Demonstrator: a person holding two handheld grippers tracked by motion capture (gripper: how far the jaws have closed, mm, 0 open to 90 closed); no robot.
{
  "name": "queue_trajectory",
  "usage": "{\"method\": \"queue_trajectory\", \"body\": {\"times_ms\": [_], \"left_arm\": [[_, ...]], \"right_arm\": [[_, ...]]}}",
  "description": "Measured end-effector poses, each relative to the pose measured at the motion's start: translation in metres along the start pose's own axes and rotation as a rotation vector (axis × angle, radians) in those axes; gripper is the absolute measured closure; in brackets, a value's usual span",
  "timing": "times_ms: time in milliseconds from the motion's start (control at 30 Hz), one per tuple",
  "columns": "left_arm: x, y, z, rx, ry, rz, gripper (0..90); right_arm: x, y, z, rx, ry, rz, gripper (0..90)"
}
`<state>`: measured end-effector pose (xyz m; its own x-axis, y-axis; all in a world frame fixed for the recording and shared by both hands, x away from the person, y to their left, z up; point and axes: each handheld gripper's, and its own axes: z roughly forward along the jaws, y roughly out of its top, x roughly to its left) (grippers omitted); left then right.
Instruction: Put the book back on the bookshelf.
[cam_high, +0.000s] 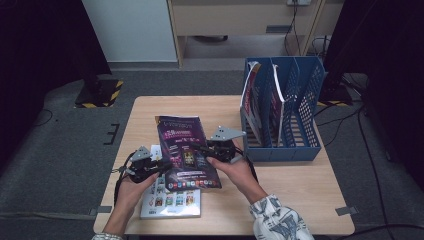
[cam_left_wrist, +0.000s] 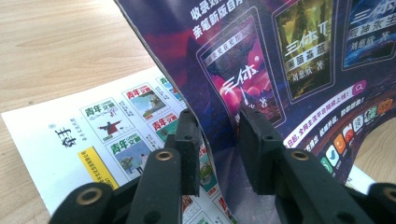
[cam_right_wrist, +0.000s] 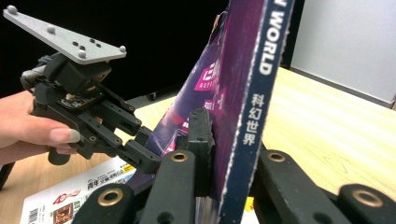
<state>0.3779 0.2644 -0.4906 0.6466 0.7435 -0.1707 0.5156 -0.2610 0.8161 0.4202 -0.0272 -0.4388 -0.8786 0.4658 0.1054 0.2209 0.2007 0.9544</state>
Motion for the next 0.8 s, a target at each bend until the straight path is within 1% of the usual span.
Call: {"method": "queue_trajectory", "body": {"times_ms": [133,200,233,333,467,500,700,733,800], "left_arm": [[-0.001,0.003,-0.005,-0.032,0.009,0.010,76.5],[-0.002,0.005,-0.007,-0.042,0.017,0.017,77.3],[-0.003,0.006,-0.008,-0.045,0.024,0.026,77.5],[-0.004,0.007,-0.009,-0.050,0.041,0.034,77.7],[-0.007,0.011,-0.011,-0.068,0.080,0.056,78.1],[-0.008,0.012,-0.012,-0.073,0.092,0.070,78.1],[-0.011,0.017,-0.018,-0.114,0.145,0.092,79.5],[-0.012,0.017,-0.019,-0.123,0.149,0.092,81.4],[-0.013,0.019,-0.021,-0.142,0.169,0.103,82.0]], "right_arm": [[-0.002,0.001,-0.003,-0.013,-0.019,0.004,80.8],[-0.003,0.002,-0.004,-0.023,-0.018,0.010,81.1],[-0.004,0.002,-0.005,-0.026,-0.020,0.009,81.2],[-0.004,0.003,-0.006,-0.029,-0.025,0.006,81.2],[-0.003,0.006,-0.007,-0.037,-0.028,0.001,81.2],[-0.003,0.006,-0.007,-0.038,-0.029,-0.001,81.3],[0.000,0.011,-0.009,-0.056,-0.034,-0.016,81.0],[0.000,0.012,-0.009,-0.058,-0.038,-0.024,80.8],[0.001,0.013,-0.009,-0.065,-0.041,-0.026,80.7]]}}
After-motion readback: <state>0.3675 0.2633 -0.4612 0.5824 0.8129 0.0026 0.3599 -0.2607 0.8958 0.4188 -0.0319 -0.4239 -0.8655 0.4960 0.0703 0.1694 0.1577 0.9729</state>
